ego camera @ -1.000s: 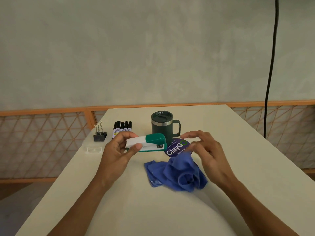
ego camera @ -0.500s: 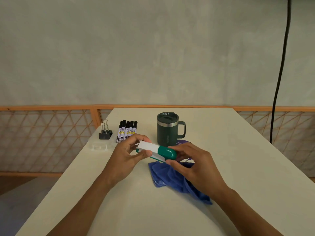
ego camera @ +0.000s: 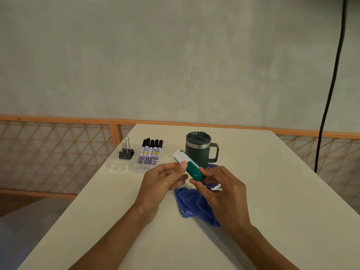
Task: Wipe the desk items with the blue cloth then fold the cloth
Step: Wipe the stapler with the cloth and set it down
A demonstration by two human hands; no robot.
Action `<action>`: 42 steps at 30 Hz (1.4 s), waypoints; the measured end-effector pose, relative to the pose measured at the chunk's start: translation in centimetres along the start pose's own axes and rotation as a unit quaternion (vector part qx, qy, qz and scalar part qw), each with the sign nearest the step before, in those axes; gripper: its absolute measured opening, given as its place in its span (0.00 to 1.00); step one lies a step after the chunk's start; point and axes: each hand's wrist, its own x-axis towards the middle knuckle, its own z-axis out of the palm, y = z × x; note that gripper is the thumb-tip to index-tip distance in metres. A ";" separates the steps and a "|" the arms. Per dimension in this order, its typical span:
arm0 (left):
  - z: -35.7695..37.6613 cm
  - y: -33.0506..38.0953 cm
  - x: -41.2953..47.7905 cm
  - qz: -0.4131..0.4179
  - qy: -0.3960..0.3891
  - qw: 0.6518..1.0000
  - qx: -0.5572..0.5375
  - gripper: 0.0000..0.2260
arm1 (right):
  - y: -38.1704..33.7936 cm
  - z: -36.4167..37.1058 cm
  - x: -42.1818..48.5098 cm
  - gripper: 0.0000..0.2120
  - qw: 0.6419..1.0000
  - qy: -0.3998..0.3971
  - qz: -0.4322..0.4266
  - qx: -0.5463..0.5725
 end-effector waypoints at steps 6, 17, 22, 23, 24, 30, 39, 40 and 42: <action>0.2 -0.1 -0.1 0.000 0.063 0.998 -0.029 0.14 | 1.1 1.1 -0.4 0.18 0.995 -0.043 -0.075 -0.042; -1.4 -0.3 1.8 0.030 0.118 0.989 0.080 0.14 | 1.3 -0.3 0.4 0.08 0.993 -0.098 0.054 0.033; -2.6 0.2 3.6 0.056 0.150 0.955 0.250 0.14 | 2.7 -1.7 0.9 0.07 0.989 -0.091 0.111 0.020; -2.7 0.3 4.1 0.057 0.157 0.942 0.292 0.14 | 2.8 -1.9 0.9 0.06 0.988 -0.090 0.122 0.027; -2.6 0.5 4.6 0.060 0.162 0.928 0.331 0.15 | 2.9 -2.0 0.9 0.05 0.987 -0.089 0.129 0.032; -1.1 1.2 7.2 0.069 0.121 0.833 0.535 0.16 | 3.1 -2.1 0.7 0.05 0.988 -0.092 0.122 0.015; -2.5 -2.1 5.3 0.100 0.123 0.876 0.456 0.27 | 3.3 -3.7 1.0 0.07 0.989 -0.064 0.133 0.031; -2.8 -2.2 4.5 0.111 0.117 0.882 0.443 0.26 | 3.2 -3.7 1.1 0.09 0.989 -0.061 0.133 0.035; -3.5 -2.4 3.3 0.129 0.097 0.892 0.421 0.23 | 3.1 -3.7 1.2 0.11 0.988 -0.059 0.133 0.043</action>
